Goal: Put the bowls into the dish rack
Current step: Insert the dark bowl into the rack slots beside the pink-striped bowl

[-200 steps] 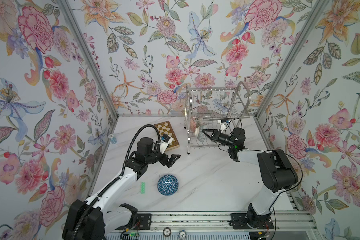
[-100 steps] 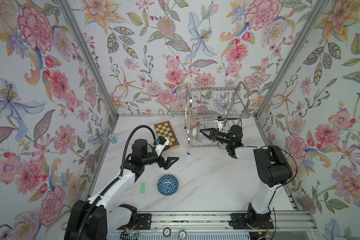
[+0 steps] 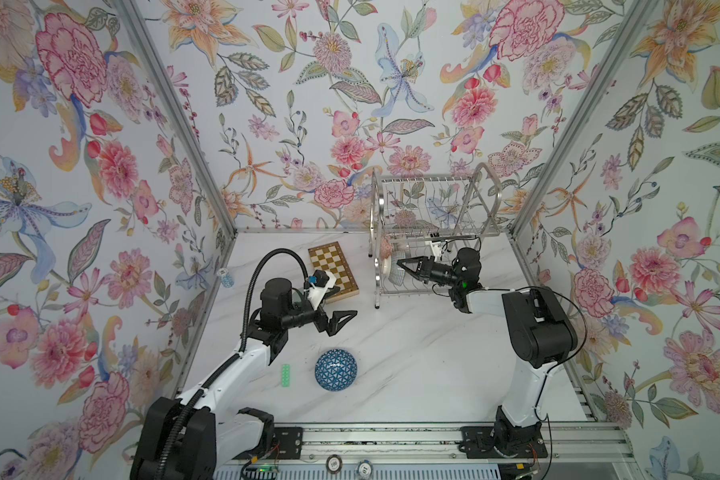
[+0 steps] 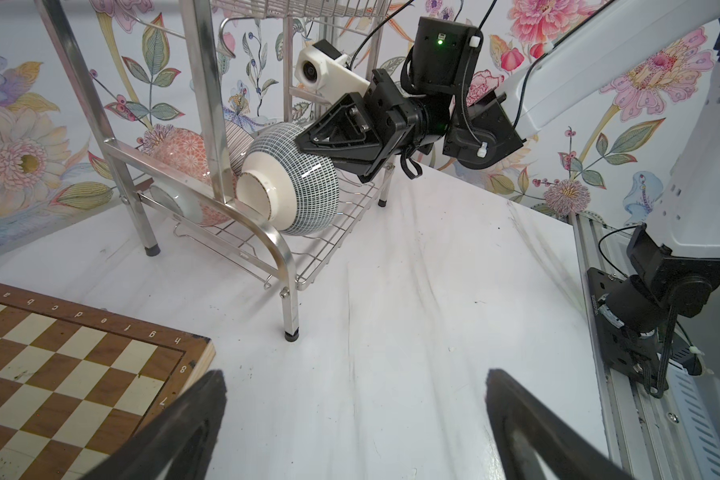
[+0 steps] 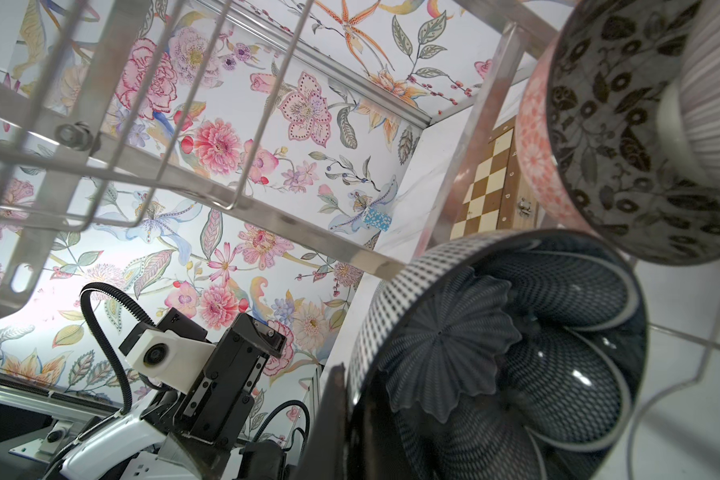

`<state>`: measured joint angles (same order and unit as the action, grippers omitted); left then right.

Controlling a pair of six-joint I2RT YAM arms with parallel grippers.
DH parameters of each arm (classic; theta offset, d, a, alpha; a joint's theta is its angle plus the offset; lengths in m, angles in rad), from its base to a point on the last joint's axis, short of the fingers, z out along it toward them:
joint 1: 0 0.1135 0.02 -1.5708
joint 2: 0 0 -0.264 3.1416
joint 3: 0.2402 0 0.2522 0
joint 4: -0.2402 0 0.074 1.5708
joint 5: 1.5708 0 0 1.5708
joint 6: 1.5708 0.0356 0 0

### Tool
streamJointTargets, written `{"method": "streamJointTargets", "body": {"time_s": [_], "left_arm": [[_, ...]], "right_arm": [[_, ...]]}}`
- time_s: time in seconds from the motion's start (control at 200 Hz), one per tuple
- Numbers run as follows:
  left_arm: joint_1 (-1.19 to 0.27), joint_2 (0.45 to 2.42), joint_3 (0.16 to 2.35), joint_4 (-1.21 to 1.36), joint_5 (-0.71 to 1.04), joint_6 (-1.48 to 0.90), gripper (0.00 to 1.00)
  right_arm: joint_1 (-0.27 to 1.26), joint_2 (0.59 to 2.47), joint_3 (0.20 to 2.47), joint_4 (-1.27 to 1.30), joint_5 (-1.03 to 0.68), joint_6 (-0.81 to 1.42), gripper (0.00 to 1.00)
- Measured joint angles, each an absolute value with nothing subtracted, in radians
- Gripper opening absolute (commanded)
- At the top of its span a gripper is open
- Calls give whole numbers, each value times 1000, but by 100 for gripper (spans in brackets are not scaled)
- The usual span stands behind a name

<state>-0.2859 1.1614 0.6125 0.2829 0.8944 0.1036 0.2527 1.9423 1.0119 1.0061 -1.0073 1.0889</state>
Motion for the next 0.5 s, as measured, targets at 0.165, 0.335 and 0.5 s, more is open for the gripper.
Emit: {"method": "streamJointTargets", "body": {"time_s": [0.165, 0.335, 0.5], "left_arm": [[-286, 1161, 609, 288, 893, 100, 99], [-286, 1161, 608, 294, 890, 96, 99], [-286, 1169, 608, 294, 883, 92, 99]], "right_arm": [[255, 1961, 1026, 999, -1008, 1089, 0], [256, 1988, 1053, 994, -1008, 1089, 0], [256, 2011, 1069, 986, -1011, 1090, 0]]}}
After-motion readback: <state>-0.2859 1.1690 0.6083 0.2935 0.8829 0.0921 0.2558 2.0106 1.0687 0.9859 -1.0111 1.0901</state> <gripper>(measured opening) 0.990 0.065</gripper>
